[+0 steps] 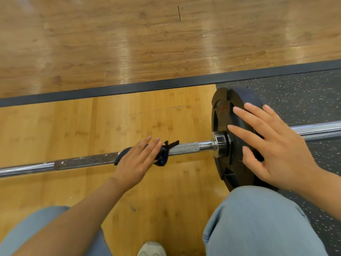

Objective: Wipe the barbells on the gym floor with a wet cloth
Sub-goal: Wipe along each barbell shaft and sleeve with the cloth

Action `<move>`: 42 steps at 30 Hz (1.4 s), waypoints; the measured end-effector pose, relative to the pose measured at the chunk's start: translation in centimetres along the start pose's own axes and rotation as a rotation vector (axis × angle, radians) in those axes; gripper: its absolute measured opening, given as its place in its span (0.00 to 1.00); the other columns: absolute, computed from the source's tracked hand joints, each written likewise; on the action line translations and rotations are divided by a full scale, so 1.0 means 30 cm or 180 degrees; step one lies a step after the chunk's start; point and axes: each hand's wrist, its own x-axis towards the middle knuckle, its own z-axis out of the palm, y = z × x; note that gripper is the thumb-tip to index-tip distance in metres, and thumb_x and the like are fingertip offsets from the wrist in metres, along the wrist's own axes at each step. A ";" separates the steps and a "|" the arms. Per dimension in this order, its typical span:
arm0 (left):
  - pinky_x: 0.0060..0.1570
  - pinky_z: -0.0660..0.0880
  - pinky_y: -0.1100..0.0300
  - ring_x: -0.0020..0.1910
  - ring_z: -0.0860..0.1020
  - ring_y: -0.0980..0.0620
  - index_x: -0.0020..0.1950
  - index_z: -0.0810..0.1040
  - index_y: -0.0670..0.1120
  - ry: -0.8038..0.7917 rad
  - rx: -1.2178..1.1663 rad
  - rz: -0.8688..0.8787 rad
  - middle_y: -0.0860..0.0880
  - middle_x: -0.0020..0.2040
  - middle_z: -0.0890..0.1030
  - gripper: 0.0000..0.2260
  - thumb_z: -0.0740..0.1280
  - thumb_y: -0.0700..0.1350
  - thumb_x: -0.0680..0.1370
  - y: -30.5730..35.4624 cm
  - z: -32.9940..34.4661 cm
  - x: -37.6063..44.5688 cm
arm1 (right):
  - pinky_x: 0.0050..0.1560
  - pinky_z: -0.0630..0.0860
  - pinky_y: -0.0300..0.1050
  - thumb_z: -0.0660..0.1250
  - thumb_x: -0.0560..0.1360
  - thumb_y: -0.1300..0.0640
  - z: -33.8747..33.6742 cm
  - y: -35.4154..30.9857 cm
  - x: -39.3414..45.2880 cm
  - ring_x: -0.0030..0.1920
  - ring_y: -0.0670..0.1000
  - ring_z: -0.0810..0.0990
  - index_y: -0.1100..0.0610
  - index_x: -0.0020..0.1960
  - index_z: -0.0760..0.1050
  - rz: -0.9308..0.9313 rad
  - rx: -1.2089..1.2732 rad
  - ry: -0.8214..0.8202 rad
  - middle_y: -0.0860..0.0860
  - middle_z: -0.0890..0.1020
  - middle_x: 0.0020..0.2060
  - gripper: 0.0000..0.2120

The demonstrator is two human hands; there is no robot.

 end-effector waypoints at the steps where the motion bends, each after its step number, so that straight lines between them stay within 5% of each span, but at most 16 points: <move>1: 0.65 0.72 0.42 0.73 0.66 0.38 0.79 0.54 0.38 -0.0010 0.0036 -0.0074 0.40 0.75 0.65 0.33 0.67 0.39 0.79 -0.008 0.001 -0.018 | 0.77 0.58 0.61 0.57 0.78 0.54 0.000 0.001 0.000 0.76 0.60 0.64 0.61 0.65 0.79 0.0000 0.0004 0.0001 0.59 0.70 0.73 0.21; 5: 0.72 0.62 0.44 0.73 0.65 0.38 0.77 0.59 0.37 0.0211 0.0091 -0.0493 0.39 0.73 0.69 0.28 0.65 0.35 0.78 0.046 0.026 -0.014 | 0.76 0.59 0.61 0.57 0.79 0.53 -0.010 -0.004 0.005 0.76 0.60 0.64 0.61 0.65 0.79 0.0016 -0.0105 -0.0068 0.59 0.70 0.73 0.21; 9: 0.71 0.63 0.43 0.72 0.67 0.40 0.75 0.62 0.39 0.0275 0.0054 -0.0846 0.41 0.71 0.72 0.20 0.55 0.44 0.84 0.094 0.014 0.007 | 0.75 0.61 0.63 0.58 0.79 0.52 -0.003 -0.058 0.049 0.74 0.59 0.67 0.61 0.65 0.79 -0.0220 -0.0403 -0.0232 0.59 0.72 0.72 0.21; 16: 0.77 0.53 0.44 0.78 0.60 0.46 0.76 0.66 0.43 0.0456 -0.0459 -0.1987 0.45 0.78 0.63 0.27 0.52 0.57 0.83 0.204 -0.030 0.062 | 0.70 0.69 0.58 0.63 0.79 0.49 0.124 -0.153 0.258 0.70 0.59 0.73 0.58 0.70 0.73 -0.0398 -0.0549 -0.1060 0.58 0.75 0.70 0.23; 20: 0.76 0.54 0.43 0.75 0.64 0.43 0.72 0.72 0.41 0.0698 -0.0228 -0.2840 0.43 0.76 0.66 0.28 0.55 0.60 0.82 0.248 0.002 0.140 | 0.75 0.61 0.57 0.55 0.84 0.48 0.274 -0.201 0.322 0.76 0.58 0.64 0.58 0.78 0.62 -0.0253 -0.0365 -0.1719 0.57 0.63 0.77 0.25; 23: 0.73 0.60 0.42 0.69 0.72 0.41 0.62 0.80 0.39 0.1001 -0.0095 -0.2988 0.42 0.67 0.76 0.25 0.57 0.59 0.81 0.256 0.036 0.161 | 0.60 0.77 0.58 0.55 0.81 0.51 0.393 -0.234 0.328 0.60 0.60 0.81 0.62 0.65 0.78 0.0011 -0.0340 -0.1865 0.60 0.80 0.63 0.22; 25: 0.71 0.63 0.41 0.65 0.75 0.40 0.56 0.82 0.40 0.1148 -0.0019 -0.2977 0.42 0.62 0.80 0.22 0.59 0.57 0.80 0.260 0.051 0.165 | 0.57 0.78 0.58 0.50 0.80 0.49 0.455 -0.233 0.306 0.56 0.60 0.83 0.63 0.59 0.81 0.0289 -0.0052 -0.1816 0.60 0.83 0.58 0.26; 30: 0.68 0.67 0.44 0.61 0.78 0.42 0.54 0.83 0.43 0.1255 0.0279 -0.2831 0.43 0.59 0.81 0.19 0.60 0.56 0.80 0.241 0.072 0.147 | 0.65 0.73 0.58 0.45 0.81 0.45 0.503 -0.227 0.269 0.64 0.60 0.79 0.61 0.65 0.78 0.0628 0.0271 -0.1372 0.59 0.80 0.64 0.31; 34: 0.70 0.64 0.46 0.64 0.76 0.43 0.58 0.82 0.42 0.1493 0.0223 -0.3535 0.42 0.64 0.79 0.16 0.60 0.49 0.80 0.240 0.071 0.140 | 0.69 0.68 0.53 0.39 0.79 0.41 0.502 -0.229 0.262 0.69 0.58 0.75 0.58 0.69 0.76 0.0765 0.0342 -0.1471 0.56 0.77 0.68 0.36; 36: 0.73 0.59 0.48 0.67 0.73 0.42 0.61 0.81 0.40 0.1593 0.0211 -0.4021 0.41 0.66 0.77 0.16 0.61 0.46 0.79 0.201 0.062 0.128 | 0.62 0.74 0.53 0.40 0.80 0.42 0.503 -0.227 0.257 0.64 0.58 0.78 0.58 0.66 0.79 0.0737 0.0361 -0.1285 0.56 0.80 0.64 0.35; 38: 0.75 0.54 0.49 0.70 0.70 0.41 0.63 0.79 0.37 0.1629 0.0103 -0.4396 0.40 0.68 0.76 0.17 0.60 0.45 0.80 0.175 0.054 0.135 | 0.44 0.77 0.47 0.44 0.80 0.45 0.512 -0.231 0.252 0.51 0.58 0.83 0.57 0.56 0.83 0.0714 0.0300 -0.1031 0.54 0.85 0.50 0.31; 40: 0.75 0.51 0.48 0.72 0.68 0.40 0.67 0.75 0.35 0.1453 -0.0064 -0.4511 0.40 0.69 0.74 0.20 0.57 0.46 0.81 0.194 0.044 0.168 | 0.27 0.59 0.37 0.47 0.80 0.48 0.522 -0.237 0.251 0.33 0.54 0.76 0.55 0.41 0.79 0.0650 0.0141 -0.0887 0.48 0.78 0.32 0.25; 42: 0.76 0.50 0.47 0.73 0.66 0.41 0.70 0.71 0.34 0.1172 -0.0248 -0.4321 0.40 0.71 0.73 0.23 0.52 0.49 0.84 0.229 0.036 0.190 | 0.28 0.46 0.38 0.49 0.80 0.49 0.522 -0.244 0.257 0.28 0.49 0.65 0.54 0.36 0.73 0.0645 0.0055 -0.0866 0.45 0.68 0.28 0.20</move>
